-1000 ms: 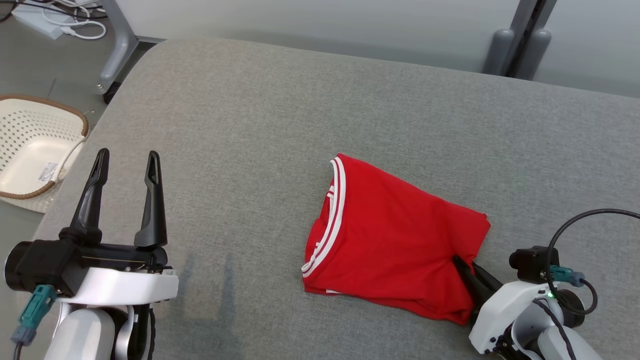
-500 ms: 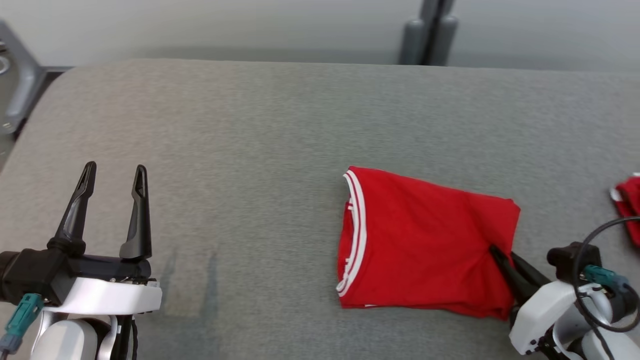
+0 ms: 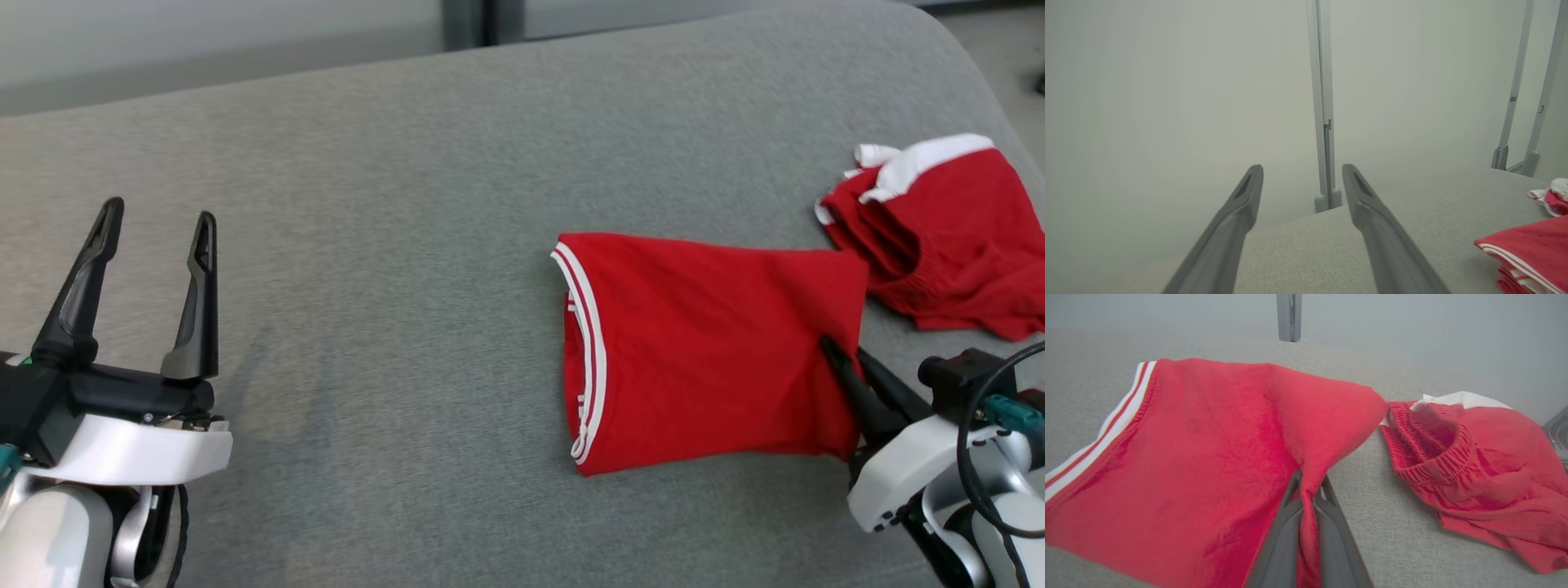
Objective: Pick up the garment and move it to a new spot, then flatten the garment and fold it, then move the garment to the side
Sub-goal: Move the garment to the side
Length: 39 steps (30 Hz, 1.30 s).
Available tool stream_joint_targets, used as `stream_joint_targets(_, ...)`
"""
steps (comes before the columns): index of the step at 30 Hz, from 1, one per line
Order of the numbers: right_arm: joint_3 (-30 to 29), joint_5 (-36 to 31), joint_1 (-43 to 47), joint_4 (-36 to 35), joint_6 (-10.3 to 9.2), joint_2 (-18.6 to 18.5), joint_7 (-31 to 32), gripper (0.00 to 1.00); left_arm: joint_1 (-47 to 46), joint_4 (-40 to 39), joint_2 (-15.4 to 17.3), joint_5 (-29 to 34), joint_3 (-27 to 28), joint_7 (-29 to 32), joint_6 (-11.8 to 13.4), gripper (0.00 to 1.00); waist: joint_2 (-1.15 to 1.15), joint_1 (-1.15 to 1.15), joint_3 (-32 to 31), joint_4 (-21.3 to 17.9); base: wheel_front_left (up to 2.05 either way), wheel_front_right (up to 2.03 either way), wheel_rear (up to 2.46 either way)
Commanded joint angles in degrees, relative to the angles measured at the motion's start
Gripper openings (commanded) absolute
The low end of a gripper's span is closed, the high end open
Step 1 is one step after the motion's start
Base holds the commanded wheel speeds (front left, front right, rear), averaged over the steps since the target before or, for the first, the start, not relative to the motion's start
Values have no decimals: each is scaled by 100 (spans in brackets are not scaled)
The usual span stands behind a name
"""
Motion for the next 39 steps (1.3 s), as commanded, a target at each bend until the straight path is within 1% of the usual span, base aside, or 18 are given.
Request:
stream_joint_targets(1, -16, -27, -128, -32, 0, -98, -15, 0, -114, -53, 49, 33, 22, 43, -7, 100, 0, 0, 356, -367, 0, 0, 0)
stream_joint_targets(6, 56, -184, -593, -136, 0, -514, -16, 0, -284, -264, 202, 83, -4, 220, -50, 100, 0, 0, 724, -680, 0, 0, 0)
stream_joint_targets(11, 184, -194, -1171, -400, 0, -1206, 94, 0, -475, -453, 349, 148, -64, 391, -103, 100, 0, 0, 1071, -889, 0, 0, 0)
stream_joint_targets(13, 119, -136, -1373, -513, 0, -1453, 163, 0, -561, -536, 394, 183, -73, 453, -129, 100, 0, 0, 1204, -964, 0, 0, 0)
stream_joint_targets(14, 119, -136, -1373, -513, 0, -1453, 163, 0, -561, -536, 394, 183, -73, 453, -129, 100, 0, 0, 1204, -964, 0, 0, 0)
stream_joint_targets(15, 26, -81, -1551, -563, 0, -1666, 189, 0, -633, -587, 433, 186, -102, 513, -150, 100, 0, 0, 1306, -1020, 0, 0, 0)
stream_joint_targets(16, 26, -81, -1551, -563, 0, -1666, 189, 0, -633, -587, 433, 186, -102, 513, -150, 100, 0, 0, 1306, -1020, 0, 0, 0)
stream_joint_targets(19, -125, 28, -1780, -444, 0, -1955, 171, 0, -743, -601, 485, 149, -109, 592, -178, 100, 0, 0, 1432, -1070, 0, 0, 0)
stream_joint_targets(21, -204, 96, -1931, -283, 0, -2081, 186, 0, -797, -612, 513, 157, -106, 616, -180, 100, 0, 0, 1508, -1104, 0, 0, 0)
stream_joint_targets(22, -261, 133, -2038, -172, 0, -2084, 142, 0, -818, -617, 518, 154, -108, 627, -185, 100, 0, 0, 1543, -1129, 0, 0, 0)
stream_joint_targets(23, -243, 143, -2182, 93, 0, -2152, 88, 0, -892, -616, 528, 160, -139, 663, -195, 100, 0, 0, 1616, -1130, 0, 0, 0)
stream_joint_targets(24, -243, 143, -2182, 93, 0, -2152, 88, 0, -892, -616, 528, 160, -139, 663, -195, 100, 0, 0, 1616, -1130, 0, 0, 0)
stream_joint_targets(27, -253, 129, -2400, 527, 0, -2130, -75, 0, -969, -631, 543, 172, -183, 689, -219, 100, 0, 0, 1711, -1120, 0, 0, 0)
stream_joint_targets(29, -277, 177, -2513, 804, 0, -2032, -171, 34, -1019, -647, 553, 185, -216, 710, -241, 100, 0, 0, 1778, -1091, 0, 0, 0)
stream_joint_targets(30, -277, 178, -2538, 934, 0, -1991, -211, 81, -1035, -643, 562, 191, -224, 722, -249, 100, 0, 0, 1802, -1083, 0, 0, 0)
stream_joint_targets(31, -290, 204, -2568, 1047, 0, -1933, -238, 100, -1064, -639, 567, 195, -233, 723, -242, 100, 0, 0, 1823, -1078, 0, 0, 0)
stream_joint_targets(36, -392, 226, -2584, 1462, 0, -1698, -561, 100, -1076, -595, 597, 196, -240, 709, -224, 100, 0, 0, 1849, -1076, 0, 0, 0)
stream_joint_targets(39, -578, 250, -2468, 1556, 0, -1527, -828, 100, -1008, -548, 588, 173, -252, 686, -206, 100, 0, 0, 1780, -1094, 0, 0, 0)
